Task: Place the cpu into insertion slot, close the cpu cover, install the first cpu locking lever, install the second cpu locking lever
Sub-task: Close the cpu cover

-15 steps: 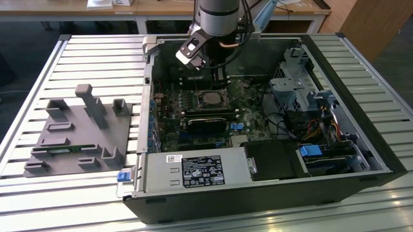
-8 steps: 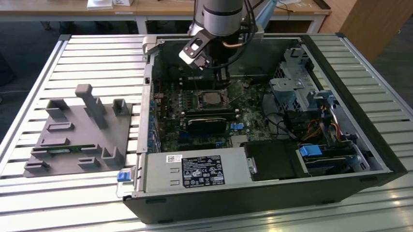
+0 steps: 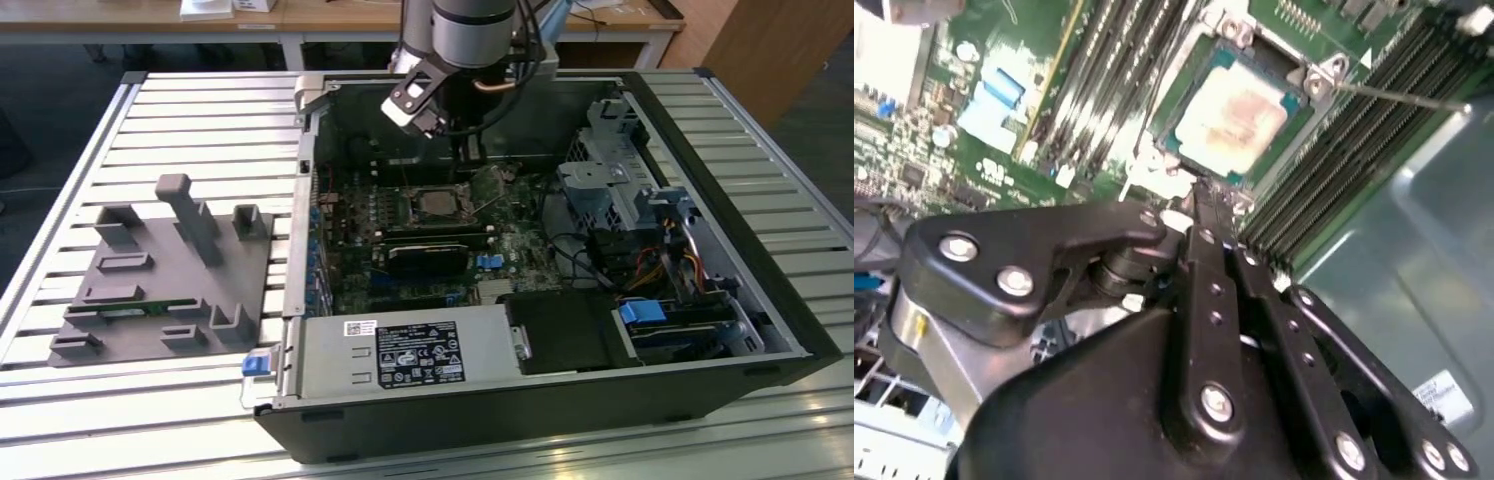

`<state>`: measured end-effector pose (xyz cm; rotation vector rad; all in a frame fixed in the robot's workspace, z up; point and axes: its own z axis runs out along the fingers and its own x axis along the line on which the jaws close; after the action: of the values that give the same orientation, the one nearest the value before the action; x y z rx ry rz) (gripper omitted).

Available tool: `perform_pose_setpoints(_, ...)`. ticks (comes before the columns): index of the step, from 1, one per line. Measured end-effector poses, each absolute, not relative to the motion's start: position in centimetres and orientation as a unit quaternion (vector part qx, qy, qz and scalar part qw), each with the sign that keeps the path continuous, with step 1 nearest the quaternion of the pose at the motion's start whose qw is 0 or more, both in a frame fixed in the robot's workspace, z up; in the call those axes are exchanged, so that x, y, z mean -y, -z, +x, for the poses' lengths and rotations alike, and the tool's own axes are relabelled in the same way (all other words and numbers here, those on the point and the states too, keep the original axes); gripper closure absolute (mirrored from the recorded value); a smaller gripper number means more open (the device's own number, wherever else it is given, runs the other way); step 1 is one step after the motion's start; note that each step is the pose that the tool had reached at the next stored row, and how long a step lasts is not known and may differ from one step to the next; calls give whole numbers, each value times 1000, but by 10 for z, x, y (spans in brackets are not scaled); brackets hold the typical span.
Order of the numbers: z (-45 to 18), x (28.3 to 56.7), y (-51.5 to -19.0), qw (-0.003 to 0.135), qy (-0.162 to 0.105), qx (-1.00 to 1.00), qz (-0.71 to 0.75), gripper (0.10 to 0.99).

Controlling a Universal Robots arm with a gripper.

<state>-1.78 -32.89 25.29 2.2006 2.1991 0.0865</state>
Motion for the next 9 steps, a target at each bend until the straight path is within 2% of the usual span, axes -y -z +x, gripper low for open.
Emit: perform_pose_setpoints(9, 4, 329, -255, 14, -28, -707, 707, 980)
